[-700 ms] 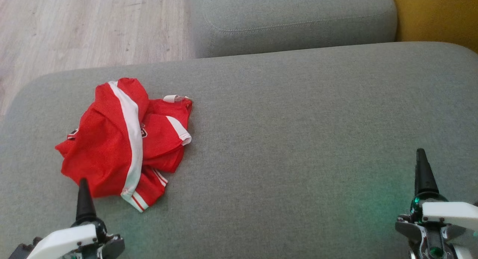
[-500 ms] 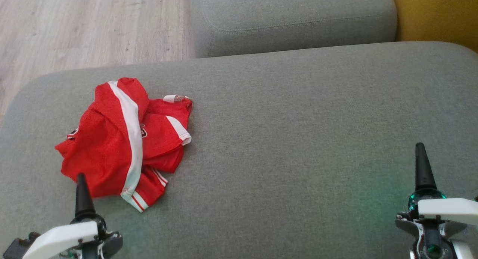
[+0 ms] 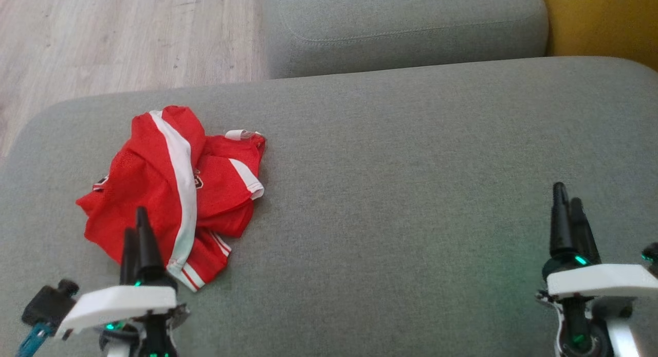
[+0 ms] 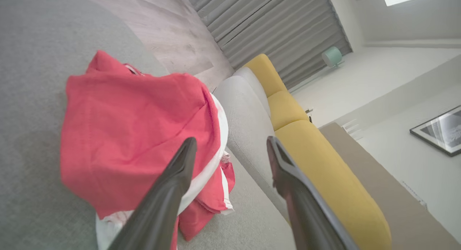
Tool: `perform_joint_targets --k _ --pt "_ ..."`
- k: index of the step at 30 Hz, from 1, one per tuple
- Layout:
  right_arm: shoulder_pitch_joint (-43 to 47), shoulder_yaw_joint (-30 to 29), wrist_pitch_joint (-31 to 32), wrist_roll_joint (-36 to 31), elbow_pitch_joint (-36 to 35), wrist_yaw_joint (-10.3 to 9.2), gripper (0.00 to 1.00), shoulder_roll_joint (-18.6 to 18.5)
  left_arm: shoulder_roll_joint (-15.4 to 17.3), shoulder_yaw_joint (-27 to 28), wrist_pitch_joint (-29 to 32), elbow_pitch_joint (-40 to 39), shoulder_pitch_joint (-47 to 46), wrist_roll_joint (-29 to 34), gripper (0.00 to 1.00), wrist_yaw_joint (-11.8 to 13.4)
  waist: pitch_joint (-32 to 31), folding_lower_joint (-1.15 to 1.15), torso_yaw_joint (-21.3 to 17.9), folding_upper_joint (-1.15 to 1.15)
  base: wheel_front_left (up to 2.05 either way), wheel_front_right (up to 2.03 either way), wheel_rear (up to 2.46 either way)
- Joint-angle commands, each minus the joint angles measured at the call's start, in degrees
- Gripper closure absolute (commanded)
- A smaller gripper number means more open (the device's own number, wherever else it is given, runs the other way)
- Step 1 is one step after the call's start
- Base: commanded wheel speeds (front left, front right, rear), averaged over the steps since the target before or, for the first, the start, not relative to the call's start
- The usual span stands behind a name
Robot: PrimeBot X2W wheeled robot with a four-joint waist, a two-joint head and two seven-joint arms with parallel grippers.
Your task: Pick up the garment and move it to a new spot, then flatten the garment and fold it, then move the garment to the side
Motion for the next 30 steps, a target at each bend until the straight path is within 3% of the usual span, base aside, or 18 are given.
perform_joint_targets --k 1,15,30 --pt "-2.4 1.3 -0.8 -3.0 -2.9 -0.02 0.0 -0.4 0.4 -0.3 -0.8 -2.8 -3.1 3.1 0.0 0.4 0.0 0.0 0.0 0.0 0.0 0.0 0.0" --pt "-2.1 4.4 -3.2 -19.5 -3.2 -0.02 0.0 -0.4 1.5 -8.7 -3.2 -1.3 -5.4 23.1 0.0 1.8 0.6 0.0 0.2 0.0 0.0 0.0 0.0" --pt "-2.8 6.2 -5.6 -31.2 -4.2 -0.03 0.0 -0.5 4.5 -16.7 -5.6 0.2 -9.2 34.0 0.0 6.2 1.2 0.0 0.0 0.0 0.0 0.0 0.0"
